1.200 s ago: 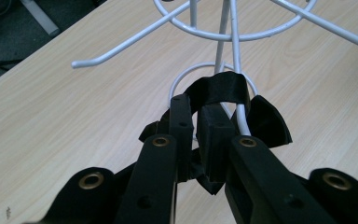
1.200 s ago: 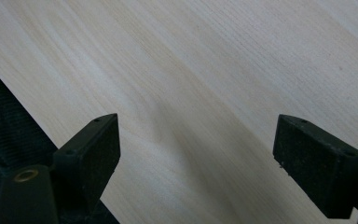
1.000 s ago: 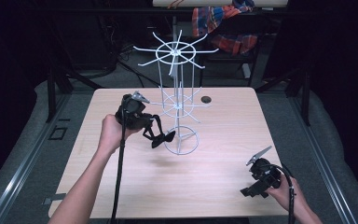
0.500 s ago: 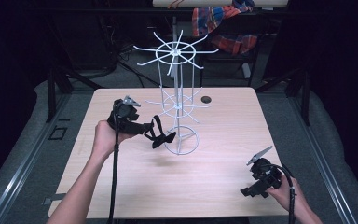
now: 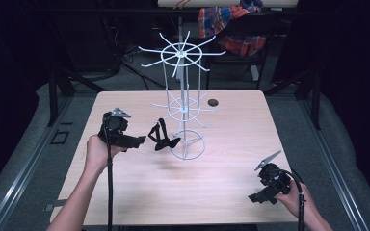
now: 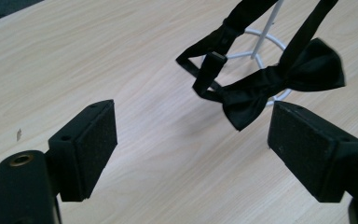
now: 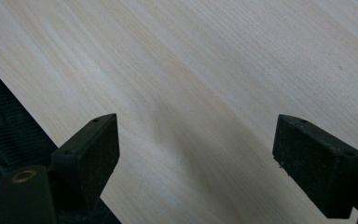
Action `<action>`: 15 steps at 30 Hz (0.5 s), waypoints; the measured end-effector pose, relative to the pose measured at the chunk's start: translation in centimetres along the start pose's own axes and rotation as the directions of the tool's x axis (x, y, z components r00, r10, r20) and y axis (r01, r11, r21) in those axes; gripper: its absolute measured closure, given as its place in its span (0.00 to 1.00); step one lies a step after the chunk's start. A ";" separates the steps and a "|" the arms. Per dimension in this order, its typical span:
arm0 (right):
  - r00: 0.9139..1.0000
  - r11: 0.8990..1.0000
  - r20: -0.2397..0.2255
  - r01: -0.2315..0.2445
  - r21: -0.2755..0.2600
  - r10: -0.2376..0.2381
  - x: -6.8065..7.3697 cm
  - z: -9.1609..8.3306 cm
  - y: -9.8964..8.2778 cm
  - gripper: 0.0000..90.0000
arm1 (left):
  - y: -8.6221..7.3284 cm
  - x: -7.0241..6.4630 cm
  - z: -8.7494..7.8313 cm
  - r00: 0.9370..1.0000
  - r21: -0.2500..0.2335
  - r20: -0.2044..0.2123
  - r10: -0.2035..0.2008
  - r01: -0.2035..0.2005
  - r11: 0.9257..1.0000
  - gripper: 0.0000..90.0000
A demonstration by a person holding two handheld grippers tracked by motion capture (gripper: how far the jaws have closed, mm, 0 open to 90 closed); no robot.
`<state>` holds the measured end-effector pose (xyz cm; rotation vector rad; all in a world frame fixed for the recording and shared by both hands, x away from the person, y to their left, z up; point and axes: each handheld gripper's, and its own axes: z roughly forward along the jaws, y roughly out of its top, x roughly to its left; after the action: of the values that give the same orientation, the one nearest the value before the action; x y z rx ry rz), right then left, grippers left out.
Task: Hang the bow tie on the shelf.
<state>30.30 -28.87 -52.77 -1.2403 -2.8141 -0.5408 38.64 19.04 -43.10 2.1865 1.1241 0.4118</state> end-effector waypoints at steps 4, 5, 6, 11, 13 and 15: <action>1.000 1.000 0.003 0.002 -0.003 -0.002 0.0 0.0 0.0 0.16 | -0.9 0.1 0.0 1.000 0.007 -0.008 -0.009 0.009 1.000 0.14; 1.000 1.000 0.000 -0.004 -0.012 0.004 0.0 0.0 0.0 0.16 | -1.2 0.1 0.0 1.000 0.019 -0.014 -0.009 0.009 1.000 0.14; 1.000 1.000 0.001 -0.007 -0.016 0.007 0.1 -0.1 -0.1 0.16 | -1.8 0.0 0.0 1.000 0.028 -0.022 -0.011 0.012 1.000 0.12; 1.000 1.000 0.004 0.003 -0.003 -0.003 0.0 0.0 0.0 0.16 | -3.1 0.2 -0.2 0.999 0.051 -0.042 -0.020 0.022 0.998 0.10; 1.000 1.000 0.010 0.011 0.007 -0.011 0.0 -0.1 0.0 0.16 | -3.3 0.3 -0.3 0.999 0.062 -0.042 -0.021 0.023 0.998 0.09; 1.000 1.000 0.011 0.011 0.009 -0.011 0.0 -0.1 0.0 0.16 | -3.9 0.4 -0.4 0.998 0.058 -0.059 -0.026 0.030 0.998 0.09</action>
<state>30.31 -28.90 -52.64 -1.2307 -2.8307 -0.5237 36.30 21.14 -45.39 2.2195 1.2110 0.4380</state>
